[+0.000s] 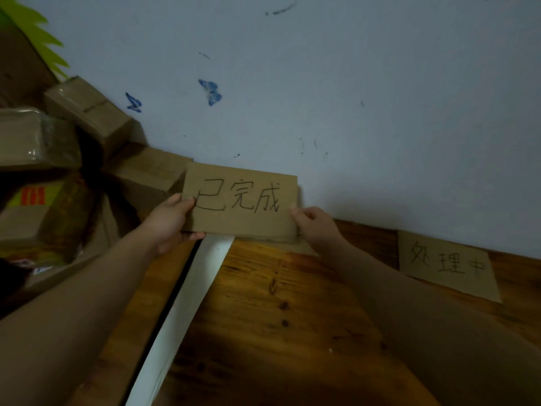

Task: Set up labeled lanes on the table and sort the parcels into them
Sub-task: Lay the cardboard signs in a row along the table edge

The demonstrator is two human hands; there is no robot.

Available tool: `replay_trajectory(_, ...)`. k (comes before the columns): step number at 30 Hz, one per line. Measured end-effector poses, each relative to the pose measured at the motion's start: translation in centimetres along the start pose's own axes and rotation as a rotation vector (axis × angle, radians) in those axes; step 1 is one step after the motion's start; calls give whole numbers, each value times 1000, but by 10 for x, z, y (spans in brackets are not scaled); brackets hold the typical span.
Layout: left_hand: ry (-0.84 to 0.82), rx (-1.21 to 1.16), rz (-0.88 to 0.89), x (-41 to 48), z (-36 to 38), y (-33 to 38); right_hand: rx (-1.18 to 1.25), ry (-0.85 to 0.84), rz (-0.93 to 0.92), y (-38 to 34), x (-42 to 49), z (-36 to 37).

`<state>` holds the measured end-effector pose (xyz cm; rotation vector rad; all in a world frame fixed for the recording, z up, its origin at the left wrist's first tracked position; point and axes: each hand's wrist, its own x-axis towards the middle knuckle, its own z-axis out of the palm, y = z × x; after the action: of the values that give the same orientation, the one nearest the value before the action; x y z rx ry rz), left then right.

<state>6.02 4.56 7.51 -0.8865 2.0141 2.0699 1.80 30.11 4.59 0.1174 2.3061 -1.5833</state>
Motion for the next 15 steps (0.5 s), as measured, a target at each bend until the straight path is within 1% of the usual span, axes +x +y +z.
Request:
replay_trajectory(2, -69, -3, 18, -12, 24, 3, -31, 77, -26, -4, -14, -18)
replay_trajectory(4, -121, -8, 29, -24, 47, 5, -53, 143, 1, -3, -29, -41)
replay_trajectory(9, -233, -12, 22, -52, 102, 7, 39, 214, 65, 10, -71, -102)
replay_trajectory(12, -254, 14, 27, -70, 139, 5, 22, 286, 67, 24, -89, -142)
replay_trajectory(15, -250, 19, 33, -89, 181, -2, 15, 313, 52, 44, -103, -189)
